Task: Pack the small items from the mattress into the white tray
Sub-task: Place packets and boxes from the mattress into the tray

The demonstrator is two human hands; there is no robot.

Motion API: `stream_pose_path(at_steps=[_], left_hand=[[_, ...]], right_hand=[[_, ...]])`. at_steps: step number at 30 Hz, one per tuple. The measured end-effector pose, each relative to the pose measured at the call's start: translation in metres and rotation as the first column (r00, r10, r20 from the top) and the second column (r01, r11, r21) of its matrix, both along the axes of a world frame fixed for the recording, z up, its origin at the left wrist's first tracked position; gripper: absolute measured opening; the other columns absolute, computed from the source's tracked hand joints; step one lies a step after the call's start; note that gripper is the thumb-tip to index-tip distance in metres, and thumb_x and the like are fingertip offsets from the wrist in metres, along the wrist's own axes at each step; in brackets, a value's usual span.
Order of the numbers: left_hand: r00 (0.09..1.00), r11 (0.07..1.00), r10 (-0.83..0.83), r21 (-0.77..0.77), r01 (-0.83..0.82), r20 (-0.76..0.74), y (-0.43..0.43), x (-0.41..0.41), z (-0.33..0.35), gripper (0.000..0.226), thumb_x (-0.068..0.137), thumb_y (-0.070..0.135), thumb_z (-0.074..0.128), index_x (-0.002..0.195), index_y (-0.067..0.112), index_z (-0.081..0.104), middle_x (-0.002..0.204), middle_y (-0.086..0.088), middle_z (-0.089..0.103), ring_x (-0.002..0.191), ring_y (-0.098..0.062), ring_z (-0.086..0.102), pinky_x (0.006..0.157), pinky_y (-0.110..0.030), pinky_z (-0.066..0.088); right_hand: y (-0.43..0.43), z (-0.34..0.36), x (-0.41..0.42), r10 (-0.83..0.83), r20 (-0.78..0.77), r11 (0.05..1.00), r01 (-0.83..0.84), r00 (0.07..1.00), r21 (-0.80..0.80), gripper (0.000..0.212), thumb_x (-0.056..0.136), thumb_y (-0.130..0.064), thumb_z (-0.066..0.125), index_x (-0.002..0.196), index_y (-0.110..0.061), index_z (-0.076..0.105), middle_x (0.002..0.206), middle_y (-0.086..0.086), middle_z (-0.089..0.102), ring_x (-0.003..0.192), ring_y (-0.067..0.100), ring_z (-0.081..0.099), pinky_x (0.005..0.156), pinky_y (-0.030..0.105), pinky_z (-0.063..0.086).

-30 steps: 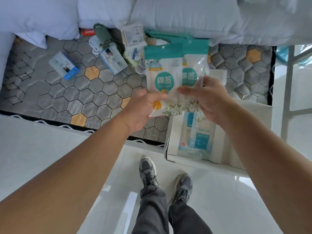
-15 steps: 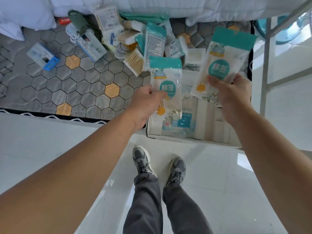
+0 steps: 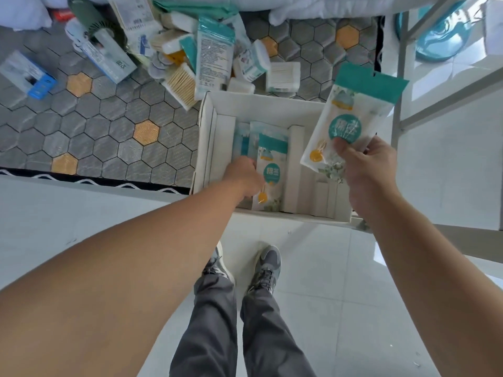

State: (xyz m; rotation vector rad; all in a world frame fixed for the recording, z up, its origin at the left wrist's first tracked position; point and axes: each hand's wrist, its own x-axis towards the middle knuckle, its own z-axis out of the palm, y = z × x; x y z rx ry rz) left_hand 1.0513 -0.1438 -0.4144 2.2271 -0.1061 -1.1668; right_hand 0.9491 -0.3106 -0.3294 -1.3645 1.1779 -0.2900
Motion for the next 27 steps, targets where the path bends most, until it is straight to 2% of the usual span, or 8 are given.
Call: stream_pose_path(at_steps=[6,10,14,17,19,21,24,27], left_hand=[[0.924,0.930,-0.313,0.267,0.252,0.219,0.006,0.005,-0.005,0.034,0.088,0.050,0.071,0.100,0.017,0.067,0.088,0.001,0.069,0.062,-0.009,0.057,0.049,-0.024,0.039],[0.954,0.919,-0.274,0.326,0.223,0.119,0.002,0.003,-0.004,0.037,0.089,0.051,0.068,0.097,0.015,0.067,0.075,-0.002,0.069,0.058,-0.013,0.067,0.047,-0.023,0.041],[0.991,0.957,-0.125,0.267,0.109,0.042,0.002,0.002,0.001,0.028,0.090,0.041,0.072,0.098,0.015,0.068,0.078,-0.008,0.074,0.053,-0.020,0.072,0.050,-0.028,0.058],[0.996,0.983,0.035,0.176,-0.049,0.084,0.004,-0.001,0.010,0.023,0.097,0.036,0.063,0.100,0.013,0.069,0.081,-0.007,0.076,0.057,-0.018,0.072,0.047,-0.024,0.055],[0.945,0.958,0.282,0.010,-0.288,0.167,0.000,0.005,0.026,0.029,0.100,0.041,0.057,0.097,0.013,0.067,0.082,-0.003,0.073,0.062,-0.014,0.069,0.049,-0.024,0.054],[0.877,0.867,0.472,-0.229,-0.443,0.091,-0.003,0.020,0.049,0.033,0.093,0.051,0.061,0.098,0.018,0.064,0.087,-0.001,0.074,0.076,-0.016,0.071,0.067,-0.032,0.060],[0.975,0.912,0.217,-0.347,-0.219,-0.045,0.005,0.043,0.079,0.051,0.077,0.049,0.082,0.116,0.021,0.065,0.105,-0.004,0.075,0.097,-0.021,0.073,0.082,-0.038,0.061],[0.990,0.959,-0.108,-0.270,0.080,-0.093,0.014,0.051,0.097,0.037,0.080,0.015,0.083,0.114,0.012,0.070,0.106,-0.011,0.075,0.097,-0.025,0.074,0.081,-0.039,0.063]], right_hand=[[0.000,-0.008,-0.014,0.036,-0.008,0.999,-0.036,0.999,0.041,0.012,0.087,-0.017,0.079,0.089,-0.027,0.073,0.086,-0.010,0.077,0.086,0.013,0.075,0.070,0.033,0.063],[0.006,-0.006,-0.015,0.088,0.018,0.991,-0.090,0.996,0.098,0.011,0.089,-0.014,0.077,0.091,-0.024,0.073,0.087,-0.005,0.078,0.082,0.013,0.077,0.067,0.034,0.065],[0.013,-0.003,-0.014,0.184,0.013,0.968,-0.184,0.983,0.173,0.011,0.090,-0.015,0.076,0.093,-0.025,0.074,0.087,-0.004,0.080,0.080,0.015,0.078,0.068,0.038,0.065],[0.016,0.001,-0.012,0.268,-0.026,0.955,-0.262,0.963,0.141,0.014,0.087,-0.016,0.080,0.096,-0.024,0.072,0.088,-0.002,0.079,0.077,0.016,0.078,0.065,0.041,0.065],[0.014,0.001,-0.011,0.381,-0.113,0.924,-0.373,0.917,0.087,0.019,0.087,-0.019,0.080,0.103,-0.022,0.072,0.092,-0.003,0.078,0.078,0.015,0.077,0.063,0.039,0.065],[0.012,0.000,-0.009,0.525,-0.214,0.849,-0.525,0.824,0.060,0.020,0.087,-0.020,0.079,0.106,-0.021,0.074,0.094,-0.002,0.077,0.082,0.017,0.076,0.069,0.041,0.065],[0.013,0.002,-0.003,0.712,-0.271,0.682,-0.729,0.648,0.050,0.020,0.084,-0.022,0.080,0.103,-0.027,0.077,0.093,-0.002,0.078,0.083,0.016,0.074,0.075,0.038,0.063],[0.018,0.006,0.000,0.690,-0.139,0.724,-0.679,0.711,0.122,0.033,0.074,-0.016,0.089,0.097,-0.035,0.075,0.088,-0.002,0.079,0.071,0.008,0.074,0.064,0.027,0.059]])
